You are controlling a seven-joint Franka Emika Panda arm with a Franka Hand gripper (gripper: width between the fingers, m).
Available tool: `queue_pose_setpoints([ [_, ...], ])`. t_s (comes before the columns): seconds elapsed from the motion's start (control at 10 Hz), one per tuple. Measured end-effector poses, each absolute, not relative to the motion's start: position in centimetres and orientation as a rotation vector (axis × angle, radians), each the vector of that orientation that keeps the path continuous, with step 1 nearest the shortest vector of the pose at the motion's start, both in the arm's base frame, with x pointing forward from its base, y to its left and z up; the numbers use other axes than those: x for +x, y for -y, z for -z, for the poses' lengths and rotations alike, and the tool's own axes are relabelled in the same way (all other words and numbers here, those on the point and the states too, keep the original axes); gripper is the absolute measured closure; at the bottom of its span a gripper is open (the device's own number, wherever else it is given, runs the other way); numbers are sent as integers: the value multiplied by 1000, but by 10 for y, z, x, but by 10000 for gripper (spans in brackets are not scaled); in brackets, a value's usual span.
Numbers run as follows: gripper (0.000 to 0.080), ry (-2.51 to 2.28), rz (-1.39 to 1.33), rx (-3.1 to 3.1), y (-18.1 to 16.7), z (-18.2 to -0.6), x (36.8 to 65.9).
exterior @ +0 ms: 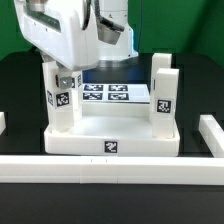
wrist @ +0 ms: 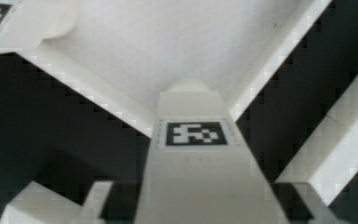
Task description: Assemble desk
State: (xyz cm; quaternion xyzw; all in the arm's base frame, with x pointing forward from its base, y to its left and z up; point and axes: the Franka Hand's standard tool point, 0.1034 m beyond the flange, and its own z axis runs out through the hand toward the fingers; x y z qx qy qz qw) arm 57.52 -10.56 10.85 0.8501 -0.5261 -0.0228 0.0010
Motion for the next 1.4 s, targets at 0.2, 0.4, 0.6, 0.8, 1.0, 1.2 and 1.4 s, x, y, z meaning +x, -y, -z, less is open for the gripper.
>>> queue_pose_setpoints([
  [0.2, 509, 1839, 67, 2543, 105, -109, 576],
  [0.4, 509, 2000, 65, 2415, 104, -108, 576],
  [0.6, 400, 2010, 66, 2406, 104, -108, 576],
  [0.8, 265, 1951, 68, 2455, 102, -107, 576],
  [1.0, 157, 1760, 65, 2598, 102, -107, 575],
  [1.2, 151, 1561, 66, 2725, 102, -107, 575],
  [1.4, 150, 1389, 66, 2819, 103, -107, 575],
])
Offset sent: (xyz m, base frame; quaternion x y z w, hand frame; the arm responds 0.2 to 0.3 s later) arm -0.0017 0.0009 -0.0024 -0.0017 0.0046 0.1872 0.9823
